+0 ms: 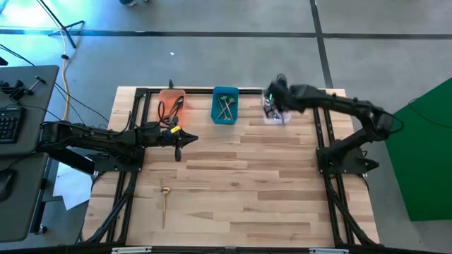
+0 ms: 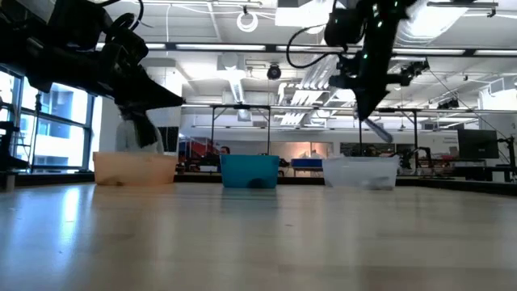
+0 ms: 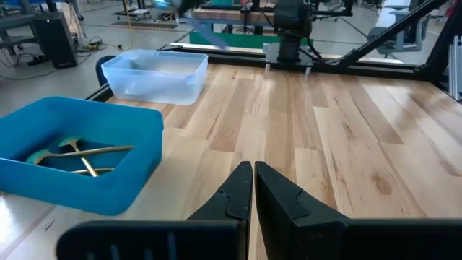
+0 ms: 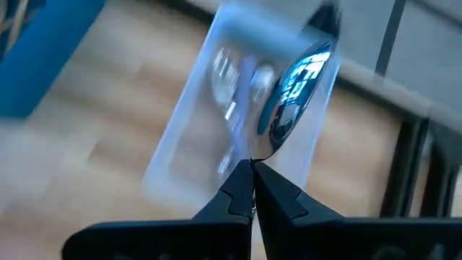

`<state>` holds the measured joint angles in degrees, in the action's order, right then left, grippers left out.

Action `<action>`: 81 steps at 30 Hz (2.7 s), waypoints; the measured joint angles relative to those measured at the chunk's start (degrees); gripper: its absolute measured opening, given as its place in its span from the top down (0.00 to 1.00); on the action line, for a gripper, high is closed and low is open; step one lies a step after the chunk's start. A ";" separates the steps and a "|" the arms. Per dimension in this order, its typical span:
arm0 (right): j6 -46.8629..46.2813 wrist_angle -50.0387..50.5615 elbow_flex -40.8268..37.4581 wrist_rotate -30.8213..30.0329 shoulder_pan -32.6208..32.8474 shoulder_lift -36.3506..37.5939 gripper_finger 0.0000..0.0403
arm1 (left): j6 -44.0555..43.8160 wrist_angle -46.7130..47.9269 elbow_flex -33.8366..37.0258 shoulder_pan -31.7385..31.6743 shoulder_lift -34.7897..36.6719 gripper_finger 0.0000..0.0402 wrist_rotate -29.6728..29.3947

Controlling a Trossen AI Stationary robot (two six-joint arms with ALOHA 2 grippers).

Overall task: Sort silverware by color (type)
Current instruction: Put the purple spoon into the transparent bin, then put the gold spoon into the blue bin

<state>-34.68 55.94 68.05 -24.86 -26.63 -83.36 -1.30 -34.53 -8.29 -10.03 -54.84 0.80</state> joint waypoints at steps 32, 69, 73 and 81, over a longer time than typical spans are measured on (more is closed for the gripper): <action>39.24 -15.82 6.60 20.47 -20.03 -16.35 0.89 | -9.96 2.15 -0.09 0.04 0.00 0.98 -3.19; 40.81 -102.11 -38.99 50.50 -9.58 -2.52 1.00 | -75.33 90.22 -40.26 34.18 -17.35 0.99 -13.12; 40.74 -100.23 -38.99 51.55 -8.26 -2.52 1.00 | -88.00 90.09 -42.08 39.29 -23.16 0.94 -9.09; 41.21 -96.92 -38.99 51.69 -5.02 -2.55 1.00 | -108.29 90.45 -46.33 47.42 -31.09 0.78 -4.92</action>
<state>6.53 -40.98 29.06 26.83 -31.66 -85.91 -109.59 55.92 -54.63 37.39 -85.93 -4.13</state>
